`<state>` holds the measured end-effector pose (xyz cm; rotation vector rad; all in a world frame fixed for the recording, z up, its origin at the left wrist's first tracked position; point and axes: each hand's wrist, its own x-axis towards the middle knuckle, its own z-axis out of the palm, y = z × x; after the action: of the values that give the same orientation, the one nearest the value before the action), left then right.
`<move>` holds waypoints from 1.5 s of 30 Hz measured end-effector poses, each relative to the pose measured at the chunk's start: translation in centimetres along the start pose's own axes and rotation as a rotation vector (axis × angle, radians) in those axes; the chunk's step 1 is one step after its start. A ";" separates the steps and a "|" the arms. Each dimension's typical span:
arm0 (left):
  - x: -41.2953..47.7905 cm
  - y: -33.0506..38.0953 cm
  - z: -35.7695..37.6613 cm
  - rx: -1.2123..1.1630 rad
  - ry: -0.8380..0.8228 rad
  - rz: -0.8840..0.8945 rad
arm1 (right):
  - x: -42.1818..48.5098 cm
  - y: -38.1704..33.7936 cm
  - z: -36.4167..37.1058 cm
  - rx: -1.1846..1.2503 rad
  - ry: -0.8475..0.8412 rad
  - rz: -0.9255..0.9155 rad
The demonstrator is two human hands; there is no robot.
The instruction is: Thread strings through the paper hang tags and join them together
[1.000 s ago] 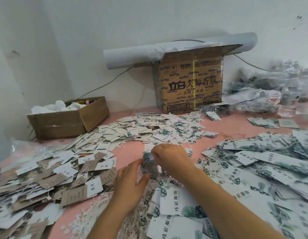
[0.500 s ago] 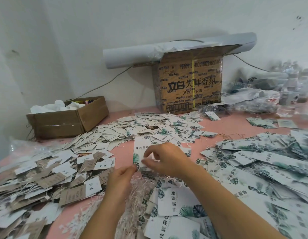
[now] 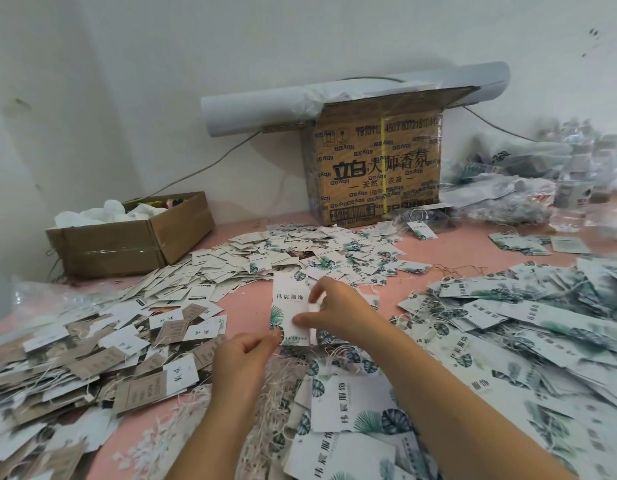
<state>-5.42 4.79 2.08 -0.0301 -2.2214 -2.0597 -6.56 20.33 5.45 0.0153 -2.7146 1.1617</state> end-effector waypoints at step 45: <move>-0.3 0.1 -0.1 0.060 -0.168 -0.148 | -0.8 -0.2 0.5 -0.475 -0.019 -0.049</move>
<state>-5.12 4.70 2.15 -0.0352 -2.4533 -2.1359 -5.81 19.78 5.05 0.0261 -2.9139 0.4837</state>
